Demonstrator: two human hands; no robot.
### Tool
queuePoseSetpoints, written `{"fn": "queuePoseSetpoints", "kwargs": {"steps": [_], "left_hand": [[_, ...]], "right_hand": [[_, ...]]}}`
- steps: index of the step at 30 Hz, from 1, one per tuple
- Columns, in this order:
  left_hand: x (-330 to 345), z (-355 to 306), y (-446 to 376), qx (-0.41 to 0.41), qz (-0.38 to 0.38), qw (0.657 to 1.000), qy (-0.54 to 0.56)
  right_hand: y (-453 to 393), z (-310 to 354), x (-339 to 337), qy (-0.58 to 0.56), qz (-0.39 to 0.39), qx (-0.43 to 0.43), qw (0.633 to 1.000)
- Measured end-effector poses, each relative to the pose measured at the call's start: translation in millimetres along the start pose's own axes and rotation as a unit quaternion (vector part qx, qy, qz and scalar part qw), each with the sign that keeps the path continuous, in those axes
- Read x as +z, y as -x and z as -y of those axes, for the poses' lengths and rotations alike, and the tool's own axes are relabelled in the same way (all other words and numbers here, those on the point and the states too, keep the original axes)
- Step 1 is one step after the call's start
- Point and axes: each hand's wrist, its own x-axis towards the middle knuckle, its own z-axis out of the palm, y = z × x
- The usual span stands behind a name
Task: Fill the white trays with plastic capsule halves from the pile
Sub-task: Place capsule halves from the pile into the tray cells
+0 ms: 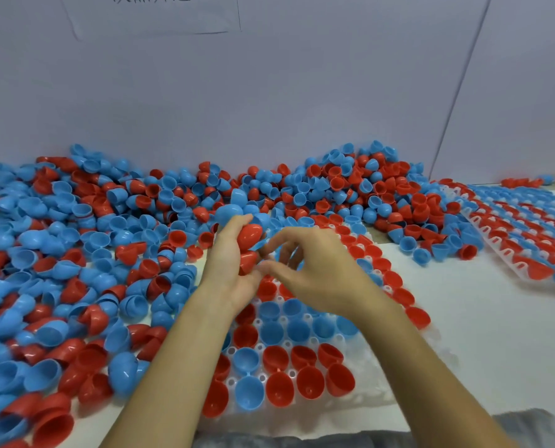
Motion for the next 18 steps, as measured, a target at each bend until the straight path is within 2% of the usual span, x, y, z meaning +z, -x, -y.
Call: {"fn": "queuePoseSetpoints", "kwargs": {"steps": [4, 10, 15, 18], "left_hand": [[5.3, 6.0, 1.2, 0.000, 0.014, 0.999, -0.032], [6.5, 6.0, 3.3, -0.030, 0.068, 0.997, 0.009], [5.7, 5.6, 3.9, -0.049, 0.053, 0.997, 0.038], [4.5, 5.7, 1.6, -0.028, 0.069, 0.997, 0.032]], "right_hand": [[-3.7, -5.3, 23.0, -0.029, -0.025, -0.027, 0.999], [-2.5, -13.1, 21.4, -0.055, -0.126, -0.029, 0.990], [-4.1, -15.7, 23.6, -0.099, -0.185, 0.043, 0.977], [-5.4, -17.7, 22.5, -0.124, -0.220, 0.061, 0.966]]}}
